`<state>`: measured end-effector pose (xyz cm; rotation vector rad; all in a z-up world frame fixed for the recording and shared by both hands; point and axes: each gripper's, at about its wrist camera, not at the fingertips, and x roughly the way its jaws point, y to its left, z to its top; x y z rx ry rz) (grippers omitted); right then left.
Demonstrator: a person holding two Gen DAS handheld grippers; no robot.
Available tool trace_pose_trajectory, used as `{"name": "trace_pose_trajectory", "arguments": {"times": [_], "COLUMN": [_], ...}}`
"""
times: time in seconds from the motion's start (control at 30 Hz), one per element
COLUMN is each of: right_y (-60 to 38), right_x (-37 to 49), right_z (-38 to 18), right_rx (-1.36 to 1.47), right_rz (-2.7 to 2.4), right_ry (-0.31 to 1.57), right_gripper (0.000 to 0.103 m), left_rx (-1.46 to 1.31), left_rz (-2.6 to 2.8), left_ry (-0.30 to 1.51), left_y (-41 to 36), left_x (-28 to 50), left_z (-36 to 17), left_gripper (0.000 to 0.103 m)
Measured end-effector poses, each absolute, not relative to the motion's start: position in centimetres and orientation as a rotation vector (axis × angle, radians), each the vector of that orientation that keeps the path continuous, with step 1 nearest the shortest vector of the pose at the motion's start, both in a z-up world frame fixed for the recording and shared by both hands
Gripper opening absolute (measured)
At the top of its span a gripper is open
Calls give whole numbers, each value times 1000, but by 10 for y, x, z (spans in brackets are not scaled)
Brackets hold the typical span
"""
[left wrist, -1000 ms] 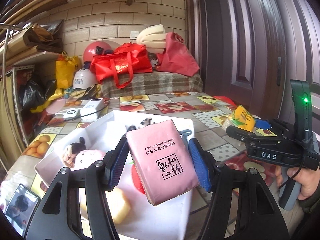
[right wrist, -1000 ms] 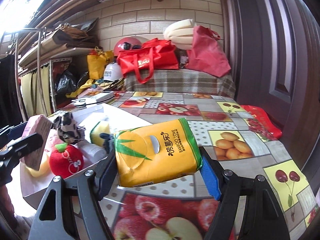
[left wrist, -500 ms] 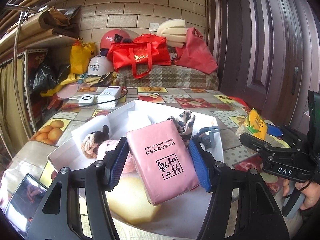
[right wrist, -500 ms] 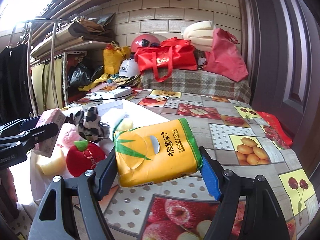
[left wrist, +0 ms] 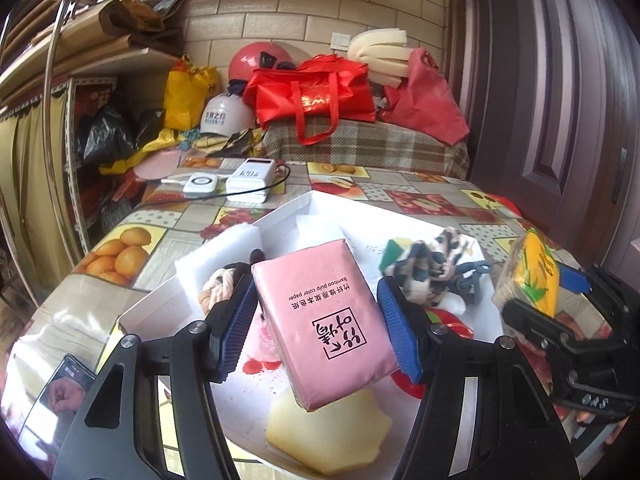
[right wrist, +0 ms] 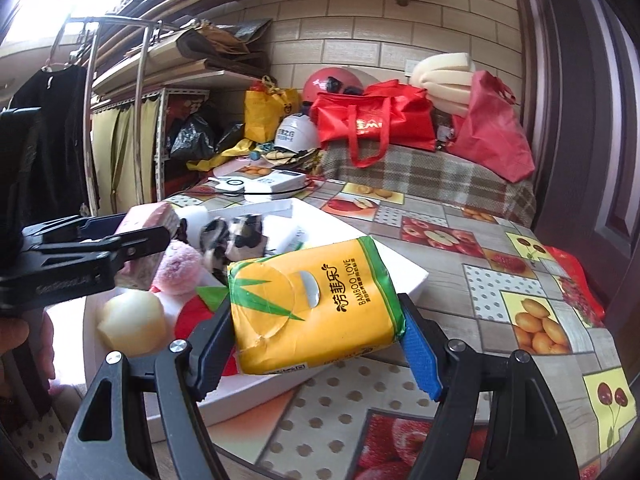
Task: Organize soft objects
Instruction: 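Carry the pink tissue pack over the tray with the left gripper while the right carries the yellow pack, then release the pink pack into the tray with the left gripper while the right drops the yellow pack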
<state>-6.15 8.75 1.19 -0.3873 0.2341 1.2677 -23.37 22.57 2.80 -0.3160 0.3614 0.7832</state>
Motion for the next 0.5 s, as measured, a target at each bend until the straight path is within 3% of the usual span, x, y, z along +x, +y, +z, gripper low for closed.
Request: {"name": "trace_pose_trajectory", "arguments": {"times": [0.5], "right_y": [125], "right_x": [-94], "right_z": [3], "right_rx": [-509], "right_rz": [1410], "right_ry": [243], "right_gripper": [75], "left_rx": [-383], "left_rz": [827], "left_ry": [401], "left_y": [266], "left_x": [-225], "left_z": [22], "left_gripper": [62]}}
